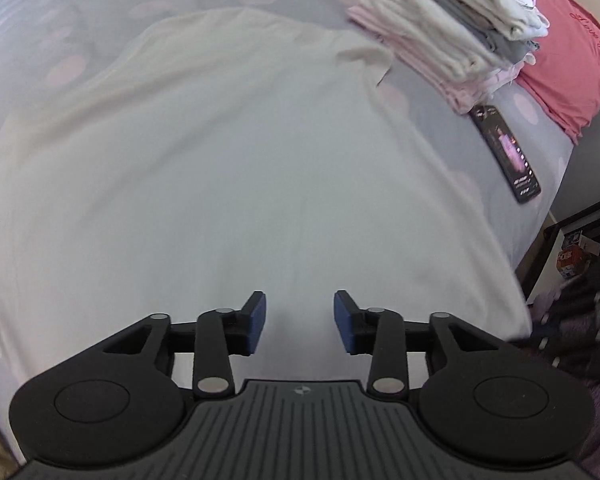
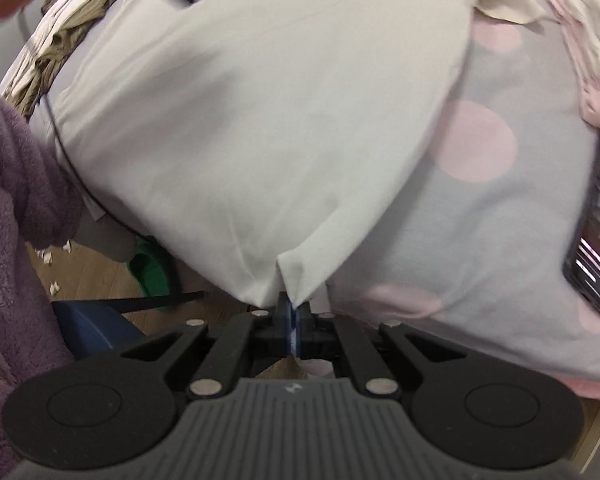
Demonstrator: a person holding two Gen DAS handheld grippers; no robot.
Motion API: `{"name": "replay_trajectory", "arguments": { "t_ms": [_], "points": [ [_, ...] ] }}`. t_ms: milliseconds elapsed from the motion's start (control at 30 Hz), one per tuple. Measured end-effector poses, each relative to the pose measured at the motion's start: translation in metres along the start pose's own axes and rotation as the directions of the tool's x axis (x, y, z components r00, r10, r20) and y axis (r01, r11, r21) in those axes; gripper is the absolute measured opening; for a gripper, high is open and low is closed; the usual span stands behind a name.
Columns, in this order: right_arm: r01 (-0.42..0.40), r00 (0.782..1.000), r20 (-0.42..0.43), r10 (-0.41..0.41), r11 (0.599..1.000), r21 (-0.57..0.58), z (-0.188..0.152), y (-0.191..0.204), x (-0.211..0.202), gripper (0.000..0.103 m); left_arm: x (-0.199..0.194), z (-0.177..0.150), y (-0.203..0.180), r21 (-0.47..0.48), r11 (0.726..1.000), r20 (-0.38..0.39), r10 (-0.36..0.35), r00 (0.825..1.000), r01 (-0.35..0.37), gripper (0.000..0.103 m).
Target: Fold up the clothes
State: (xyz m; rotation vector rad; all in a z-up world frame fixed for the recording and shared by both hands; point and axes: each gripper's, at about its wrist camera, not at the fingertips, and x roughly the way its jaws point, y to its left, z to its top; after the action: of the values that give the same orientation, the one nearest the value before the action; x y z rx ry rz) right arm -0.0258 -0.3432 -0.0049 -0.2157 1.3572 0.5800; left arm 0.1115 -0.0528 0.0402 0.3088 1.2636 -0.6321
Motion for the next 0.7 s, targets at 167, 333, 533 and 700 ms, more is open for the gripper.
{"name": "replay_trajectory", "arguments": {
  "t_ms": [167, 333, 533, 700],
  "points": [
    [0.017, 0.999, -0.044, -0.018, 1.000, -0.010, -0.003, 0.016, 0.049, 0.002, 0.046, 0.056, -0.035, 0.059, 0.998, 0.008, -0.009, 1.000, 0.008, 0.039],
    [-0.018, 0.998, -0.056, 0.017, 1.000, -0.012, -0.002, 0.018, 0.064, 0.002, 0.077, 0.110, -0.065, 0.108, 0.994, 0.047, -0.034, 0.998, 0.029, 0.041],
    [-0.075, 0.994, -0.074, 0.074, 0.997, -0.008, -0.001, 0.011, 0.067, 0.002, 0.114, 0.166, -0.103, 0.206, 0.977, 0.129, 0.025, 0.991, -0.051, 0.045],
    [-0.115, 0.990, -0.083, 0.114, 0.993, 0.003, -0.001, 0.007, 0.069, 0.002, 0.155, 0.194, -0.129, 0.298, 0.939, 0.150, 0.133, 0.980, -0.173, 0.048]
  ]
}}
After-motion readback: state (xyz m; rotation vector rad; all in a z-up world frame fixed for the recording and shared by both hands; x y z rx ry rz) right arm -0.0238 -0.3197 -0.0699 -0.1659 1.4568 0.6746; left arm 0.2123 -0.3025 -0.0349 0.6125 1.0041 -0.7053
